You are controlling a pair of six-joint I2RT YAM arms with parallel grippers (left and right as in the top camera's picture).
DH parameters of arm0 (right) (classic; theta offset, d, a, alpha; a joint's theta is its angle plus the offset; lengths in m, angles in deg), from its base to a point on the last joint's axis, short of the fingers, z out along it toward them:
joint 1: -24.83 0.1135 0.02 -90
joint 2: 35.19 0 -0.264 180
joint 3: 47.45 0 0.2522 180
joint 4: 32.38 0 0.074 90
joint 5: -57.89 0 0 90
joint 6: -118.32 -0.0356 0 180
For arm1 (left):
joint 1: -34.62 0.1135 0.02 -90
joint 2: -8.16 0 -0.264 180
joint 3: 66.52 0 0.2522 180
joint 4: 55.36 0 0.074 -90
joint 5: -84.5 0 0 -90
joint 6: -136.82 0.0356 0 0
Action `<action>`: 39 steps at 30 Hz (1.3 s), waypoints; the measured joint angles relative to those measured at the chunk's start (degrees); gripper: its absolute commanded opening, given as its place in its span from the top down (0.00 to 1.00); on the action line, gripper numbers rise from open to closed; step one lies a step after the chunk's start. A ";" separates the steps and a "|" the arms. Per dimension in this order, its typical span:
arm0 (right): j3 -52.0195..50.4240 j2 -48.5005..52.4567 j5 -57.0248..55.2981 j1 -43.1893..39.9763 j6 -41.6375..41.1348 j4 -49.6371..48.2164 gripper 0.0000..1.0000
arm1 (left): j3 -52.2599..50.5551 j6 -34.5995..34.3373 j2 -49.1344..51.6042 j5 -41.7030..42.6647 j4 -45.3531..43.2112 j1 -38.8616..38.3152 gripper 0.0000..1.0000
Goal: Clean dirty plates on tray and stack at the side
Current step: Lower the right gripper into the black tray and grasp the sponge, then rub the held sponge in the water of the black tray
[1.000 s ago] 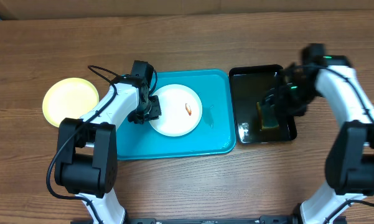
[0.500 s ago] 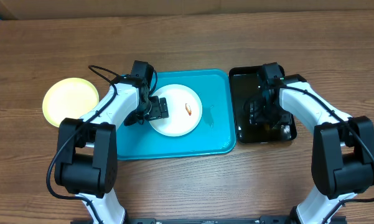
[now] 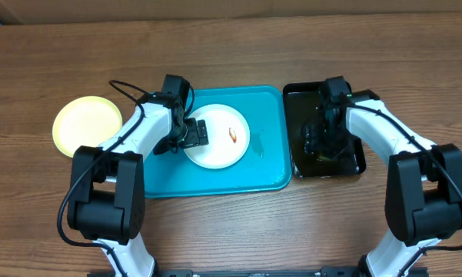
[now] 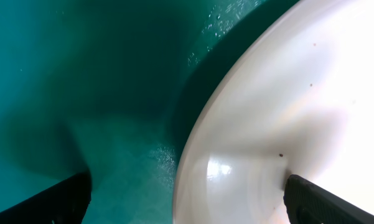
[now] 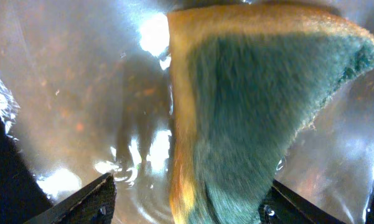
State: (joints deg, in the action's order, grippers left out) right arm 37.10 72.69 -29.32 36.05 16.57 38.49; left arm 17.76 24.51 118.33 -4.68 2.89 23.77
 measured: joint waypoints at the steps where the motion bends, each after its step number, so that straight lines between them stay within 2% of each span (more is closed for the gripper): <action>1: 1.03 0.00 0.48 0.00 0.04 1.33 0.24 | 0.02 0.00 0.00 0.02 0.00 0.00 0.00; 6: 7.06 0.00 1.20 0.00 0.94 6.64 0.20 | 0.00 0.00 0.00 0.00 -0.02 0.00 0.00; 10: 7.54 0.00 -1.53 0.02 0.52 7.76 0.18 | 0.02 0.00 0.00 0.00 -0.02 0.00 0.00; 19: 2.01 0.00 -5.88 0.02 -1.31 0.39 0.18 | 0.00 0.00 0.00 0.02 -0.02 0.00 0.00; 20: 0.61 0.00 -6.05 0.02 -1.40 -1.29 0.21 | 0.00 0.00 0.00 0.00 -0.07 0.00 0.00; 23: -3.30 0.00 -6.23 0.02 -1.60 -5.77 0.38 | 0.00 0.00 0.00 0.02 -0.13 0.00 0.00; 26: -5.97 -0.72 -5.84 0.02 -1.77 -9.42 0.95 | 0.00 0.00 0.00 0.00 -0.17 0.00 0.00; 29: -6.99 -1.49 -5.70 0.02 -1.77 -10.99 0.96 | 0.00 0.00 0.00 0.00 -0.17 0.00 0.00; 30: -7.02 -1.55 -5.55 0.02 -1.79 -10.71 0.87 | 0.00 0.00 0.00 0.00 -0.17 0.00 0.00; 32: -6.69 -1.51 -5.14 0.00 -1.84 -9.16 0.26 | 0.00 0.00 0.00 0.00 -0.15 0.00 0.00; 33: -6.32 -1.44 -4.66 0.02 -1.68 -7.50 0.13 | 0.00 0.00 0.00 0.00 -0.17 0.00 0.00; 35: -5.77 -1.18 -4.28 0.02 -1.68 -4.81 0.04 | 0.00 0.00 0.00 0.00 -0.15 0.00 0.00; 37: -5.14 -0.76 -4.26 0.02 -1.70 -4.13 0.00 | 0.00 0.00 0.00 0.02 -0.17 0.00 0.00; 39: -4.44 -0.44 -4.52 0.02 -1.60 -5.25 0.00 | 0.00 0.00 0.00 0.00 -0.17 0.00 0.00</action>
State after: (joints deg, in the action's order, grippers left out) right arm 32.66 72.25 -33.85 36.07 14.98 33.24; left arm 17.76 24.51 118.33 -4.68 2.71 23.77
